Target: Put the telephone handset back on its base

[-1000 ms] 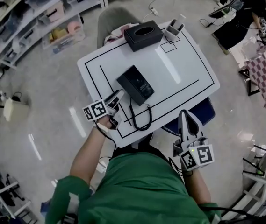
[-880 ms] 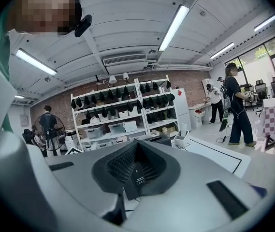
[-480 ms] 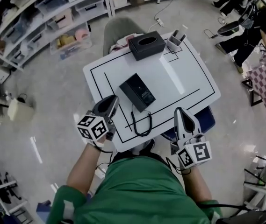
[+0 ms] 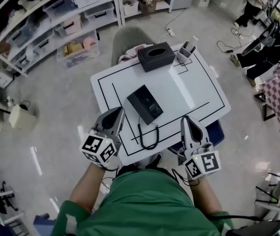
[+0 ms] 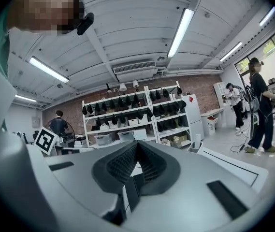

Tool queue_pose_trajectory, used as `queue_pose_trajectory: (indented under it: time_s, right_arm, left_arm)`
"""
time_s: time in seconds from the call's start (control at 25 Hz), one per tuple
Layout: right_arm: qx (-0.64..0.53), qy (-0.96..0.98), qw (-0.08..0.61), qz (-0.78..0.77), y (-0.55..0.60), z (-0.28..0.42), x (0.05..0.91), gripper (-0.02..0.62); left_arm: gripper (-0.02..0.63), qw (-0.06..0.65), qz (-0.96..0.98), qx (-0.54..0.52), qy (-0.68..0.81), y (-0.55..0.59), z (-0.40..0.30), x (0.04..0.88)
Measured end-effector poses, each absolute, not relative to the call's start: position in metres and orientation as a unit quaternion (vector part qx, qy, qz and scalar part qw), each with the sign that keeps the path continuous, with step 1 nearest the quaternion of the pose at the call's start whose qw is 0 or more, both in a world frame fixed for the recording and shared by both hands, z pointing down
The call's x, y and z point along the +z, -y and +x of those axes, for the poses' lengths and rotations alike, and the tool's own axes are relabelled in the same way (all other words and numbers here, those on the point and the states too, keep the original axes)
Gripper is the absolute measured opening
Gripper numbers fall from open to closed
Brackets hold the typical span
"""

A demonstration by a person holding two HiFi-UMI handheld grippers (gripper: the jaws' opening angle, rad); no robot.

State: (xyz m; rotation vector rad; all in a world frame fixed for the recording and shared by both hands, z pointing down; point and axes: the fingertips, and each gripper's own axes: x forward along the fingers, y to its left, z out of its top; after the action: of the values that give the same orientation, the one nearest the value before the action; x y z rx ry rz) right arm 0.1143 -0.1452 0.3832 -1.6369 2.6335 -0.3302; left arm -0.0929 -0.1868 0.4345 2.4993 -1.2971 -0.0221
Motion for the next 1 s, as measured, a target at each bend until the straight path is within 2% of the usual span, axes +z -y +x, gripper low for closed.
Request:
queue_pose_trajectory:
  time_s: [0.36, 0.6, 1.0]
  right_arm:
    - [-0.080, -0.851, 0.022, -0.519, 0.151, 0.116, 0.363, 0.021]
    - [-0.071, -0.852, 0.023, -0.519, 0.153, 0.122, 0.357, 0.021]
    - [-0.065, -0.853, 0.018, -0.517, 0.153, 0.123, 0.354, 0.021]
  left_arm:
    - [0.021, 0.117, 0.874, -0.022, 0.470, 0.189, -0.095, 0.396]
    - [0.021, 0.071, 0.876, 0.007, 0.477, 0.190, -0.086, 0.389]
    - [0.021, 0.060, 0.874, 0.011, 0.483, 0.189, -0.086, 0.388]
